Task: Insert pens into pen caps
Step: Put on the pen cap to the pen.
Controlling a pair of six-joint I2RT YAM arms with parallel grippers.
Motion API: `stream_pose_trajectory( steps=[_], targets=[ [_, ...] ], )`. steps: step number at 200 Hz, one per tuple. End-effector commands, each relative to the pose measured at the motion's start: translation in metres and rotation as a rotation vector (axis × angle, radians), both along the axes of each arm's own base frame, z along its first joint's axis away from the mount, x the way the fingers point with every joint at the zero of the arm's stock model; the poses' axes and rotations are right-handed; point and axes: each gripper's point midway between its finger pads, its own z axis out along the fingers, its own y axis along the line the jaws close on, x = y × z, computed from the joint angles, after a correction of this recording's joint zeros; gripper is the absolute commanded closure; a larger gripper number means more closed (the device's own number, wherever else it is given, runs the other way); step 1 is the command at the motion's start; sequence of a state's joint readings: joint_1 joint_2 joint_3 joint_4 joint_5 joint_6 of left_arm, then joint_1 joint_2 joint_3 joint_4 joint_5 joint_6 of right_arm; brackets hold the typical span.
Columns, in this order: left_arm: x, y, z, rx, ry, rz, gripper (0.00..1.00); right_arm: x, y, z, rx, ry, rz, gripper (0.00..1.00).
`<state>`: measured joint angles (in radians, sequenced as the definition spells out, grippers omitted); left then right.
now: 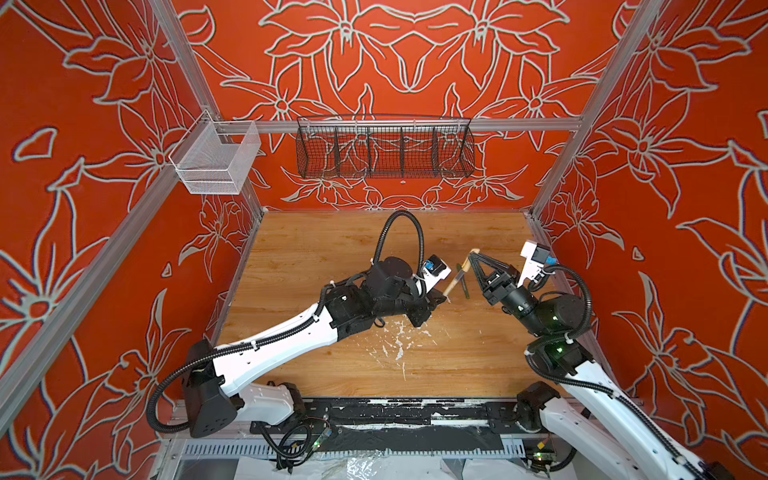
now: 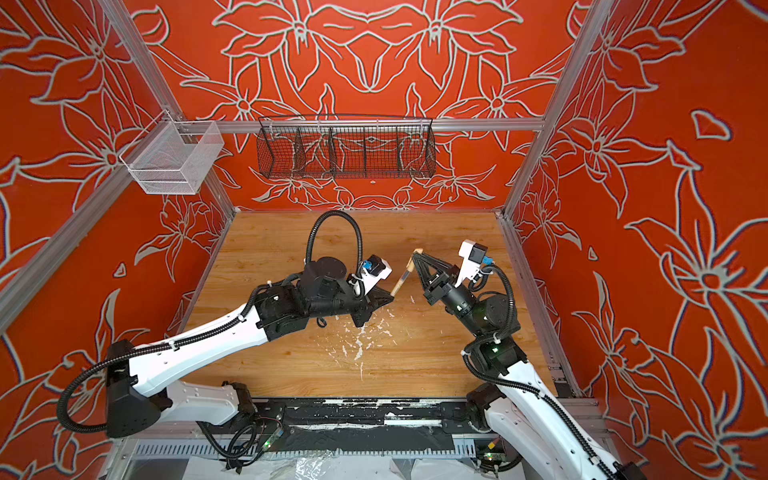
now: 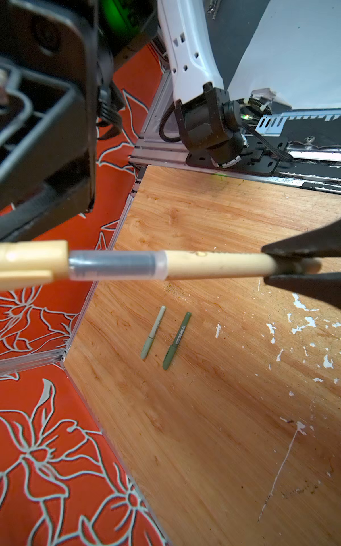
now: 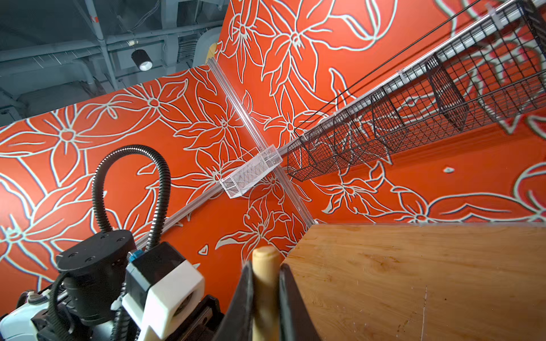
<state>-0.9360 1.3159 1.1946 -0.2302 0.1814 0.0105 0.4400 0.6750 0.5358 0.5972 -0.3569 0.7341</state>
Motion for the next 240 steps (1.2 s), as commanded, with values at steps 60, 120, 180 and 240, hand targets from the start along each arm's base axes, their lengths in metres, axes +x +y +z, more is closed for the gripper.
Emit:
stream_pose_trajectory(
  steps=[60, 120, 180, 240],
  targets=[
    [0.002, -0.008, 0.026, -0.099, -0.054, -0.009, 1.00, -0.008, 0.006, 0.013, -0.061, -0.045, 0.014, 1.00],
    [0.002, 0.002, 0.032, -0.094, -0.087, 0.017, 1.00, -0.006, 0.022, 0.005, -0.088, 0.003, 0.104, 1.00],
    [0.002, 0.000, 0.049, -0.136, -0.112, 0.008, 1.00, -0.009, 0.012, 0.009, -0.074, -0.050, 0.043, 1.00],
    [-0.005, -0.009, 0.053, -0.161, -0.091, -0.051, 1.00, -0.008, 0.008, 0.008, -0.142, -0.108, -0.018, 1.00]
  ],
)
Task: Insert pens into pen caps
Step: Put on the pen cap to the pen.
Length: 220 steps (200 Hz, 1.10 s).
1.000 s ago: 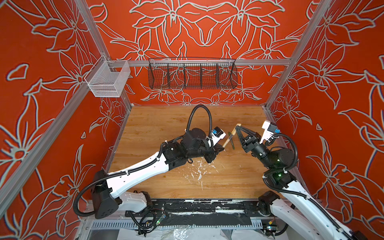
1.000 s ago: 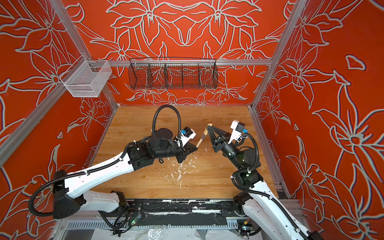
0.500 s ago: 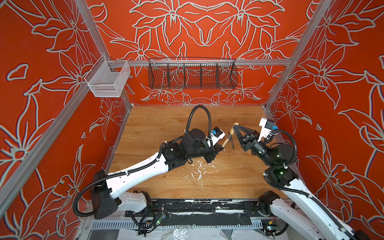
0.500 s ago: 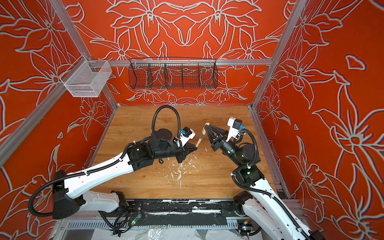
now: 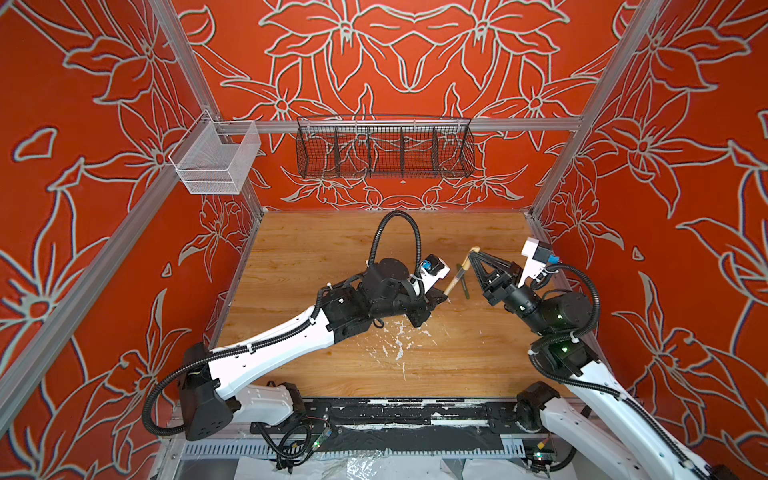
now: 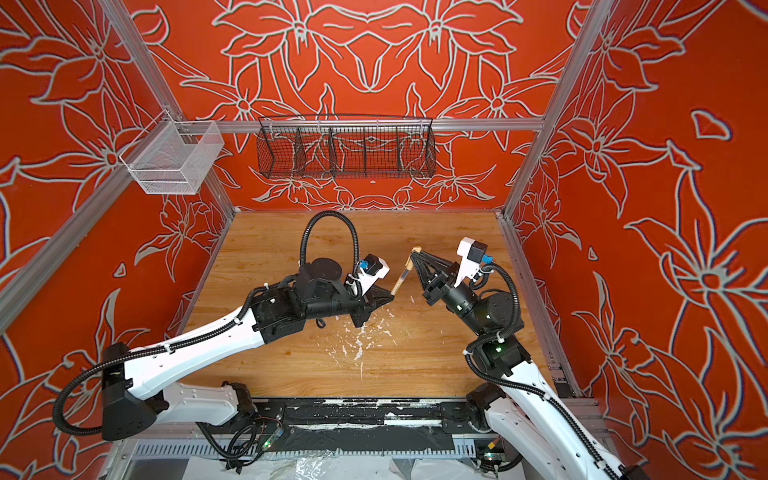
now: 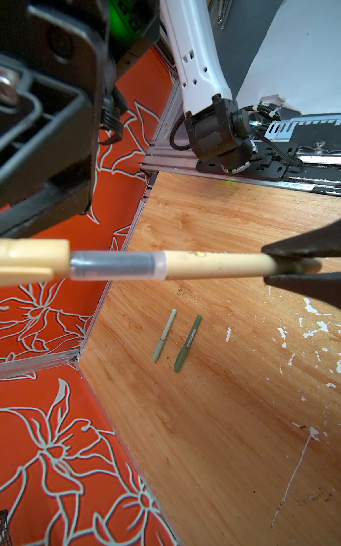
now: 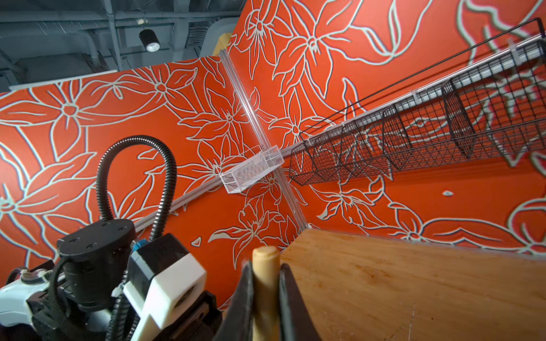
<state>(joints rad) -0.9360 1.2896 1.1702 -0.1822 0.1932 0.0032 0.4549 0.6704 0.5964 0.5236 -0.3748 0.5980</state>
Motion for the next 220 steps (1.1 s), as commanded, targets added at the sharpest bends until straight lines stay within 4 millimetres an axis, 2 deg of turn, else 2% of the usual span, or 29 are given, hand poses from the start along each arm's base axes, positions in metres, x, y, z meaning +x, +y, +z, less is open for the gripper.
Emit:
stream_pose_trajectory(
  steps=[1, 31, 72, 146, 220],
  targets=[
    [-0.002, -0.010, 0.043, -0.115, -0.071, -0.042, 1.00, -0.001, 0.004, -0.006, -0.042, -0.023, -0.005, 1.00],
    [-0.005, -0.011, 0.046, -0.127, -0.073, -0.058, 1.00, 0.002, 0.005, 0.000, -0.031, -0.052, -0.006, 1.00],
    [-0.007, -0.012, 0.046, -0.140, -0.077, -0.071, 1.00, 0.004, -0.005, 0.018, 0.006, -0.053, -0.061, 1.00],
    [-0.001, -0.004, 0.050, -0.134, -0.121, -0.024, 1.00, 0.004, 0.005, 0.005, 0.069, 0.040, 0.034, 1.00],
    [0.001, -0.013, 0.044, -0.102, -0.107, -0.048, 1.00, -0.002, 0.004, 0.008, 0.020, 0.032, 0.027, 0.70]
  ],
)
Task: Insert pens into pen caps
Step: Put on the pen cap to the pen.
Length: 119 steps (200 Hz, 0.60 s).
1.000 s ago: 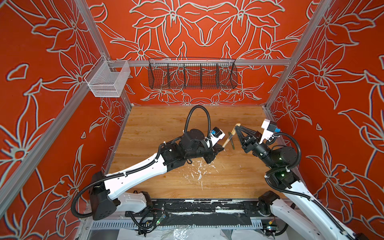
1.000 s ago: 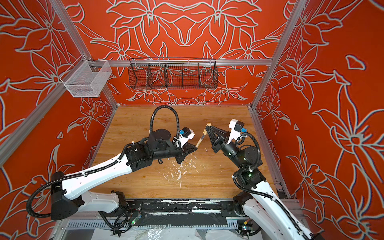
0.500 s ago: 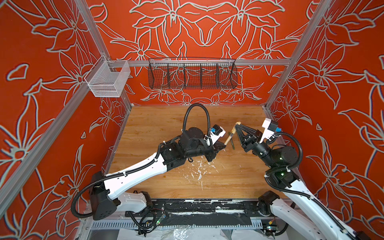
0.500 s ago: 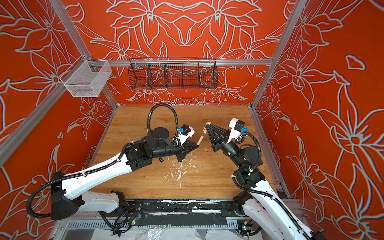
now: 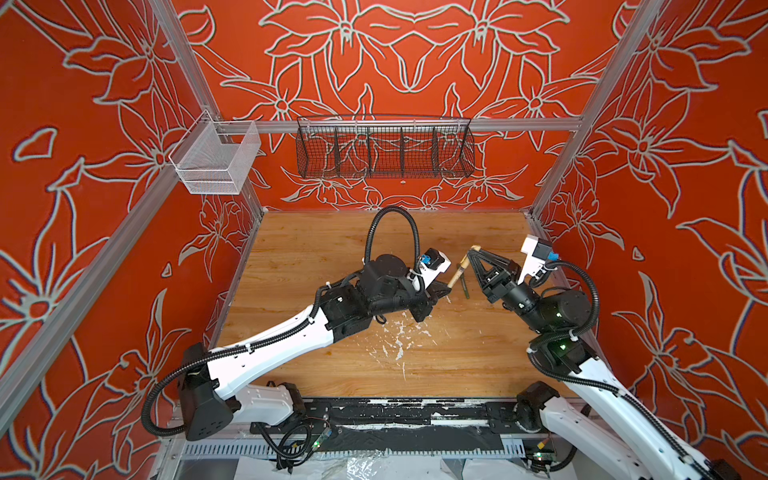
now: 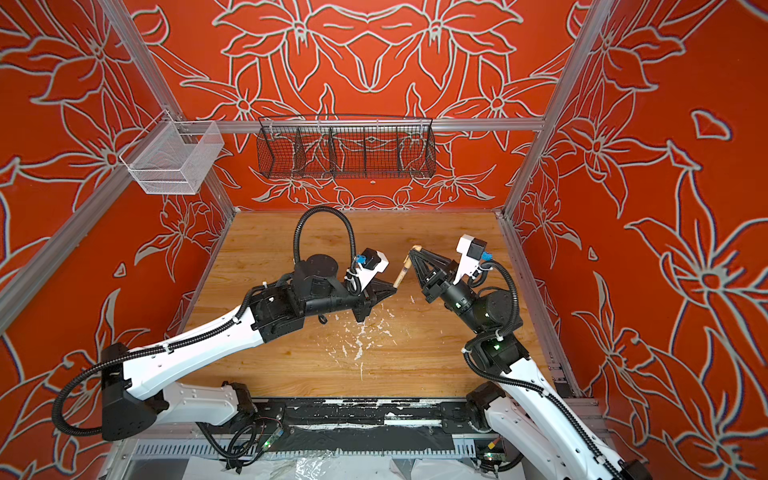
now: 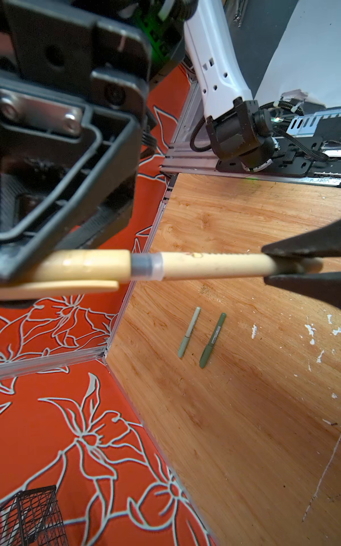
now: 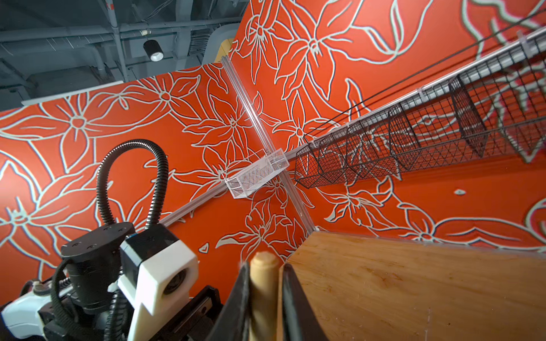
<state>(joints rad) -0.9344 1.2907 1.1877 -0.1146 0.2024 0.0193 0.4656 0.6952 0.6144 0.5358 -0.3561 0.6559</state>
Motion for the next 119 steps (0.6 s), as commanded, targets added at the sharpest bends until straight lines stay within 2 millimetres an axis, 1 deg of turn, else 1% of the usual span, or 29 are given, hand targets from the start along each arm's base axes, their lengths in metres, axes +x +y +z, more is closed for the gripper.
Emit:
stream_pose_trajectory(
  steps=[1, 18, 89, 119],
  targets=[
    [-0.002, -0.007, 0.021, -0.039, -0.047, -0.036, 1.00, -0.006, 0.002, 0.004, -0.028, -0.007, 0.014, 0.70],
    [-0.002, -0.008, 0.020, -0.039, -0.044, -0.040, 1.00, -0.008, 0.002, 0.007, -0.061, -0.014, 0.010, 0.65],
    [-0.001, -0.008, 0.014, -0.017, -0.033, -0.035, 1.00, -0.016, 0.003, 0.021, -0.110, -0.045, 0.018, 0.55],
    [-0.002, -0.005, 0.012, -0.011, -0.030, -0.028, 1.00, -0.015, 0.001, 0.021, -0.123, -0.028, 0.003, 0.52]
  ],
)
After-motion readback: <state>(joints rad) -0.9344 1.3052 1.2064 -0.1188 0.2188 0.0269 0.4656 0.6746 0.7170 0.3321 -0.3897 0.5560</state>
